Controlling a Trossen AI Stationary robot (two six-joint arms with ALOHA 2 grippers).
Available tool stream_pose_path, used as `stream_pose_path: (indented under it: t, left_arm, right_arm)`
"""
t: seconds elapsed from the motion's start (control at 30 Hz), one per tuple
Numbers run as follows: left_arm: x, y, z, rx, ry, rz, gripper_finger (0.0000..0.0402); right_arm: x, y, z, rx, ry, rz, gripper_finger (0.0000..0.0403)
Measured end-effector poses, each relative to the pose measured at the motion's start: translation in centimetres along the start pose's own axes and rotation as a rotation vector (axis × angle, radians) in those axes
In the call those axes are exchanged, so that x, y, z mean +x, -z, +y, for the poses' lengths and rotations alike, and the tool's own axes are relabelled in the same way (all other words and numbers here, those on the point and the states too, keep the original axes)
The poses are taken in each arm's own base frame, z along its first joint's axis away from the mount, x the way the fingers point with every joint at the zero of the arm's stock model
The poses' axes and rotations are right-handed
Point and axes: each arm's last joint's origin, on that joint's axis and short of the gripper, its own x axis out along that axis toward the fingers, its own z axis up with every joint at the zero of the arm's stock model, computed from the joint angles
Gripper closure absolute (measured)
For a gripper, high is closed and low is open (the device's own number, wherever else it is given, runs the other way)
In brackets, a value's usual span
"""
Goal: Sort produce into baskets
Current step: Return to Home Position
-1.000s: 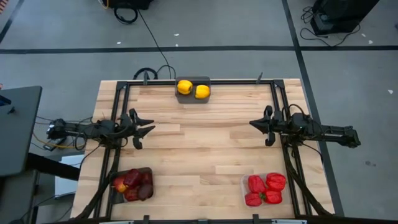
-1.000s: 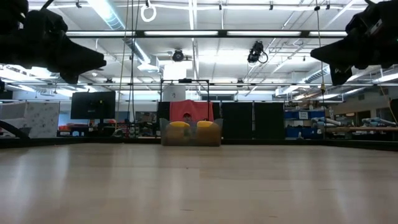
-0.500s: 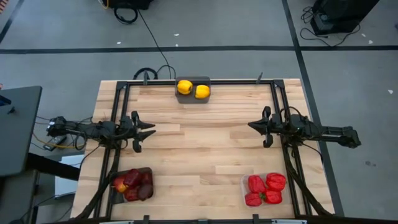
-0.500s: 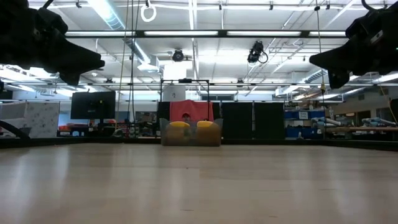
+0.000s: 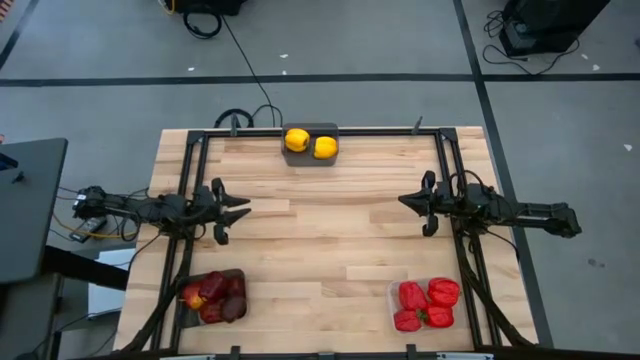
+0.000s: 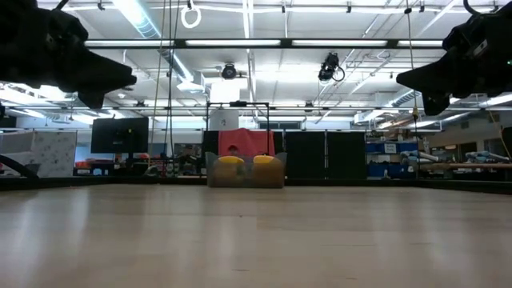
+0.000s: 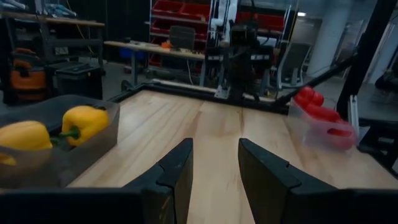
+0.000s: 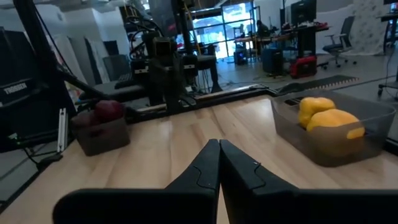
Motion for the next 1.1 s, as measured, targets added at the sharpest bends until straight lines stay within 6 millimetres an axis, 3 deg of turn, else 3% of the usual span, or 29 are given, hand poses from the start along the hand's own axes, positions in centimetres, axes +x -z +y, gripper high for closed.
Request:
stream_pose_path:
  t: [1.1]
  left_arm:
    - [-0.01, -0.32, -0.04, -0.010, 0.004, -0.026, 0.0270]
  right_arm:
    - [0.00, 0.00, 0.00, 0.000, -0.001, 0.000, 0.0380]
